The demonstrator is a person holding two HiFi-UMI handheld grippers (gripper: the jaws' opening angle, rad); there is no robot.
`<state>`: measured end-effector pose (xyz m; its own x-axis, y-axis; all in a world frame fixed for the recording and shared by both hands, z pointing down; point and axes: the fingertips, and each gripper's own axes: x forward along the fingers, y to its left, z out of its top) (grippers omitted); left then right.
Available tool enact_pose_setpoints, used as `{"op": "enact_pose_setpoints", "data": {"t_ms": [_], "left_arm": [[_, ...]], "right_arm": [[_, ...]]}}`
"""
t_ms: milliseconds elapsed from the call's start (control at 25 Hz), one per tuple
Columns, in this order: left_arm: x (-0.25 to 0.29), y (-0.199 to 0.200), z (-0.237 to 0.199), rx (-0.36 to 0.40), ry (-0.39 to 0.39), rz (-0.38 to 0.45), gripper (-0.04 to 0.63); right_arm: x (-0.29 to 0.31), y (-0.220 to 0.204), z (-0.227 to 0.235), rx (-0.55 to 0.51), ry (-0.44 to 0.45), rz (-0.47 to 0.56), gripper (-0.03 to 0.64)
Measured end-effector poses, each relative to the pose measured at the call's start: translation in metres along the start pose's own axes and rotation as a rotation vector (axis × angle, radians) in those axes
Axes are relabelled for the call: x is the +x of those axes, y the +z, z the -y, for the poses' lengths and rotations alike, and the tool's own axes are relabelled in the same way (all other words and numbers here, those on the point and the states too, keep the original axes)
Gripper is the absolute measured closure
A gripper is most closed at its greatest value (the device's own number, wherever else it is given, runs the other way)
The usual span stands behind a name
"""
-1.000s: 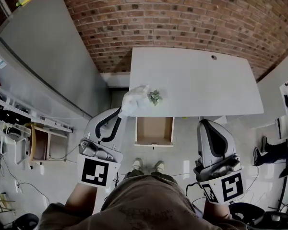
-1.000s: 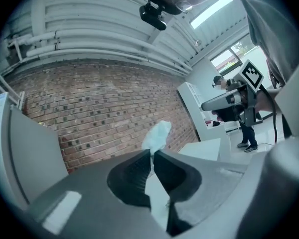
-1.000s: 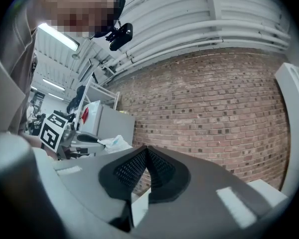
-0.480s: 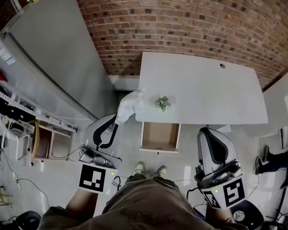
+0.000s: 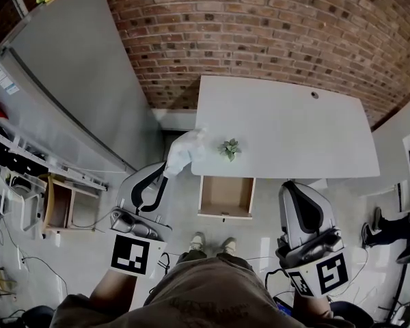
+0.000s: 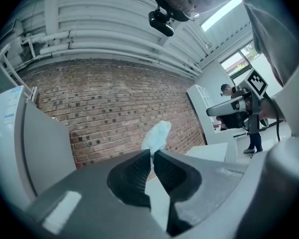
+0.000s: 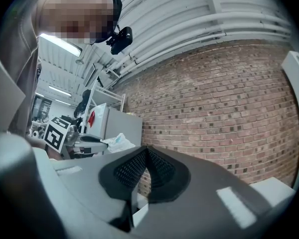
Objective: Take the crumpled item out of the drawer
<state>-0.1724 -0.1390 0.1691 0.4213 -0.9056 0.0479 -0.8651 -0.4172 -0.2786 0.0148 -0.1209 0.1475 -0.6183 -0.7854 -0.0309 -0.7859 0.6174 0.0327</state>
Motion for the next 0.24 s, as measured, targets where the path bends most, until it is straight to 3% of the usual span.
{"op": "enact_pose_setpoints", "data": {"t_ms": [240], "left_arm": [[-0.0005, 0.002, 0.0046, 0.0, -0.013, 0.0, 0.574]], "right_arm": [[-0.0034, -0.0007, -0.0007, 0.002, -0.008, -0.003, 0.591]]}}
